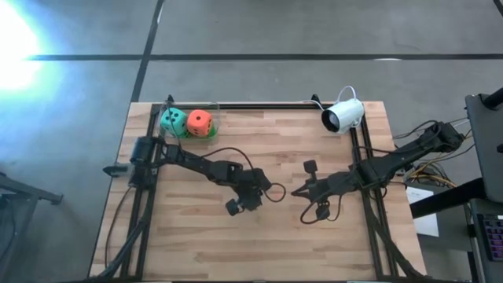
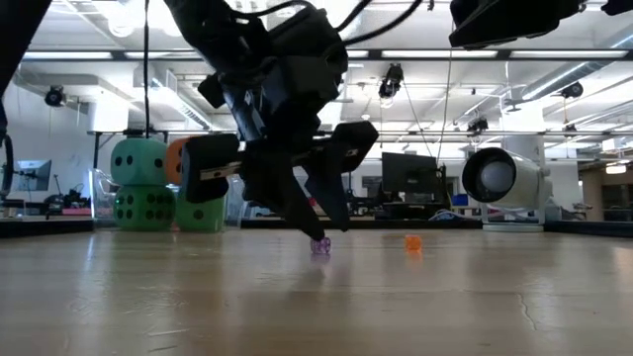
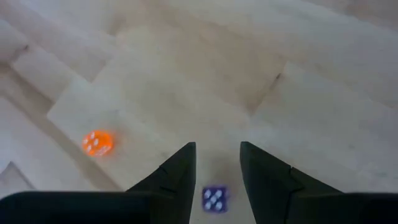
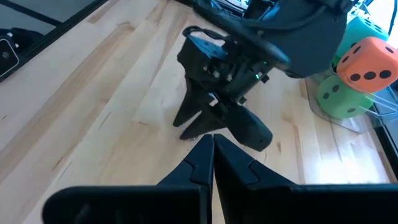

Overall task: Pick & Place Dice
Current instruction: Put the small violet die into the transparent bin

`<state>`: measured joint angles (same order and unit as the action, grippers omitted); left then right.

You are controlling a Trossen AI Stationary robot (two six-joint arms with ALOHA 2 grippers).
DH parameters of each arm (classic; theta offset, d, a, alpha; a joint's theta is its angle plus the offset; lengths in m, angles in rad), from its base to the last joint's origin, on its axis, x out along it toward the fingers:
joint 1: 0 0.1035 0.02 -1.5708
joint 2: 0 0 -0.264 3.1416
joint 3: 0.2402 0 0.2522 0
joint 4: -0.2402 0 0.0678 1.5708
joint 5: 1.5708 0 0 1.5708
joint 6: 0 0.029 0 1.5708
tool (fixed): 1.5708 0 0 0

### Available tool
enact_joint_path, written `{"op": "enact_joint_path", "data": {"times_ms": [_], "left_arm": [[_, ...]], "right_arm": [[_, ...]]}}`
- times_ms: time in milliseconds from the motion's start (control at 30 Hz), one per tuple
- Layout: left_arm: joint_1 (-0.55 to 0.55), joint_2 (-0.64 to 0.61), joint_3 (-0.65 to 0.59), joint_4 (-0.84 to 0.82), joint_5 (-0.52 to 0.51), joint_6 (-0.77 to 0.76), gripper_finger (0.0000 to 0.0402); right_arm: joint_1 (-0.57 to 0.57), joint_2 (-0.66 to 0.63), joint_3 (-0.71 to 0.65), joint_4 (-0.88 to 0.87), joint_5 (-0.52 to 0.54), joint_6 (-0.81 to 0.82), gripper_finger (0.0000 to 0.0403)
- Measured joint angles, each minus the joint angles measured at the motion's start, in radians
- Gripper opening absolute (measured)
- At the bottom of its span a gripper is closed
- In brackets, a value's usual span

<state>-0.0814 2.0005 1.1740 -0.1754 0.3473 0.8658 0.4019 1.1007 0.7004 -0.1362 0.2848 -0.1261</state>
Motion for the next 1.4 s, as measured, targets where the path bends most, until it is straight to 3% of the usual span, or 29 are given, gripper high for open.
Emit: {"op": "enact_joint_path", "data": {"times_ms": [1000,1400], "left_arm": [[0.089,-0.001,-0.001,-0.063,0.073,0.036,0.0129],[0.09,-0.001,-0.001,-0.059,0.065,-0.129,0.0129]], "right_arm": [[-0.001,0.0,-0.004,0.004,0.0,0.019,0.0008],[-0.001,0.0,-0.005,0.004,0.001,0.014,0.0008]]}}
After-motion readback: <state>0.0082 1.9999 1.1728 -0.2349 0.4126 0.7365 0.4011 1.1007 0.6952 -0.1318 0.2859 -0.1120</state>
